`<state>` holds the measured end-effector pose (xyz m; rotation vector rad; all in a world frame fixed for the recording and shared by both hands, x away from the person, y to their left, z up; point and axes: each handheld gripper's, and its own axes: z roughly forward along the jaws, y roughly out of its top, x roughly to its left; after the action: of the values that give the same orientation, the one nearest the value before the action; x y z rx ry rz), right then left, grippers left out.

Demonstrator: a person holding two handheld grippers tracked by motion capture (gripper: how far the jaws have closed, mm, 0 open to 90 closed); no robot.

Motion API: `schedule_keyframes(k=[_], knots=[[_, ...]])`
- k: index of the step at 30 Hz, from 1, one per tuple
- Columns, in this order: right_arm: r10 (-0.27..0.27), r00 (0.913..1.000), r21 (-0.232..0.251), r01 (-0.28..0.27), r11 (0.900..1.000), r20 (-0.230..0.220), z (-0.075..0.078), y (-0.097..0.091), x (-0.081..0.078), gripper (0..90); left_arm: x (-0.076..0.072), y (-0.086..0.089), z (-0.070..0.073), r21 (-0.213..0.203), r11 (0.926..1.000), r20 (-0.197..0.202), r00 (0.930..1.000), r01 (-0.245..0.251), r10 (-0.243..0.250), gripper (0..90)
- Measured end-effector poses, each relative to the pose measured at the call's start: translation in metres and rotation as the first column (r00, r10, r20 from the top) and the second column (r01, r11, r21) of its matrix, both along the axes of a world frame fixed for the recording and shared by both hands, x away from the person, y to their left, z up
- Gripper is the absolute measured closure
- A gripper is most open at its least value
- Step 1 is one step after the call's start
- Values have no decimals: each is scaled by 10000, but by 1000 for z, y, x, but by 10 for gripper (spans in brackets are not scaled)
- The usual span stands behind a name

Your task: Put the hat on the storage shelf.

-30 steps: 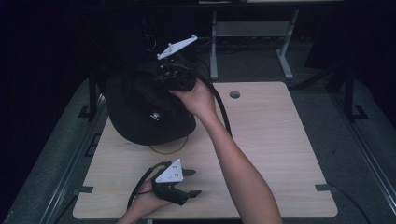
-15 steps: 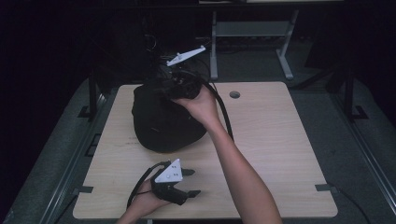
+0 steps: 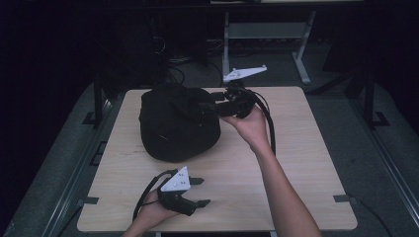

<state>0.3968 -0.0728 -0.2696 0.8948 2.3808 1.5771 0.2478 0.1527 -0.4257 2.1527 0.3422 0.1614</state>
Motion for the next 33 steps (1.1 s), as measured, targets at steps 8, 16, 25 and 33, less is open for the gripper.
schedule_keyframes(k=[8,16,25,33], knots=[[-407,9984,193,414,9990,-388,-22,-36,-8,337,3,2,-1,-24,9998,-65,9997,-215,214,300],[-606,9974,262,617,9978,-398,-30,-52,-12,304,6,5,-1,50,9995,23,9995,-324,324,276],[-857,9950,72,862,9963,-509,-43,-66,-21,255,9,6,-2,152,9981,-135,9981,-594,596,217],[-1044,9924,-7,1045,9945,-656,-54,-79,-25,229,11,7,-3,220,9973,-188,9973,-706,710,185]])
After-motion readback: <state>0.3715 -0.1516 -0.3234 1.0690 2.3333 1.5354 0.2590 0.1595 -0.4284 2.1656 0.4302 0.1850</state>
